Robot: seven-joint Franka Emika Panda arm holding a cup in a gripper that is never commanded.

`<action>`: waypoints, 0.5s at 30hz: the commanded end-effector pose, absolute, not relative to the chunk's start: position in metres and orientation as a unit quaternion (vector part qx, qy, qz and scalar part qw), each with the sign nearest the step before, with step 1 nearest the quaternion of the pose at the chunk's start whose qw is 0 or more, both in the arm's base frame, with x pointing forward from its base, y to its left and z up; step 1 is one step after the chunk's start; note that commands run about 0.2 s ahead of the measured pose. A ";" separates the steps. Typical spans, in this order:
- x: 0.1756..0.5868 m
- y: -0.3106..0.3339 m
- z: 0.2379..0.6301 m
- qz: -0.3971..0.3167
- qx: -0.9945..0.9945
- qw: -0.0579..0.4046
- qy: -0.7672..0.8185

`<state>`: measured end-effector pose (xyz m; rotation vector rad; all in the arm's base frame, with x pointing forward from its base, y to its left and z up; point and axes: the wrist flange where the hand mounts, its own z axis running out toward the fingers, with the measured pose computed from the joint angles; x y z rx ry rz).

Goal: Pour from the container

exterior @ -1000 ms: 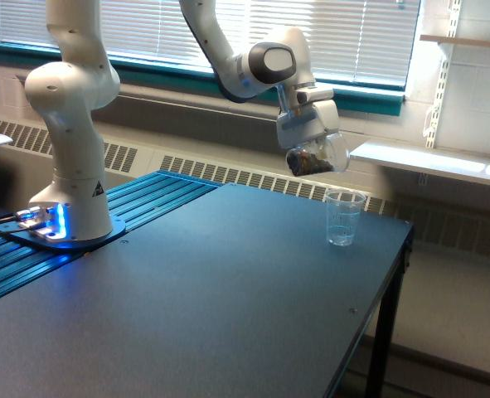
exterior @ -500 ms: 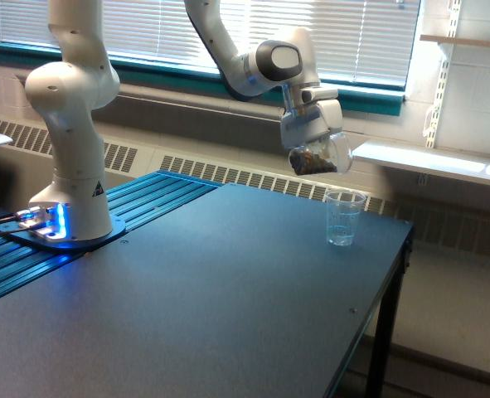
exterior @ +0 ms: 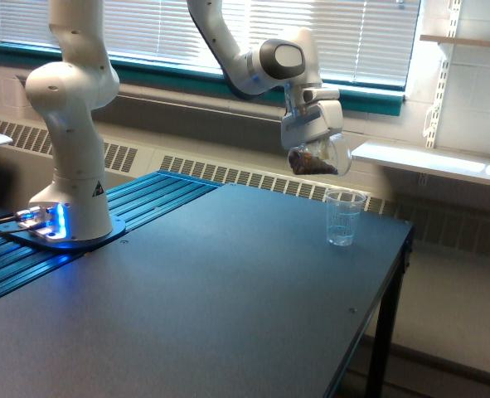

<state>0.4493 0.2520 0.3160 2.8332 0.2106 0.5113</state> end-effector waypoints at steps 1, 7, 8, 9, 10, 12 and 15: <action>0.452 0.262 0.322 0.177 0.972 0.133 0.080; 0.452 0.265 0.321 0.171 0.972 0.140 0.082; 0.453 0.266 0.321 0.170 0.972 0.143 0.083; 0.453 0.266 0.321 0.169 0.971 0.144 0.084; 0.453 0.266 0.321 0.168 0.971 0.145 0.083; 0.452 0.267 0.319 0.166 0.972 0.146 0.082; 0.452 0.268 0.318 0.164 0.971 0.150 0.083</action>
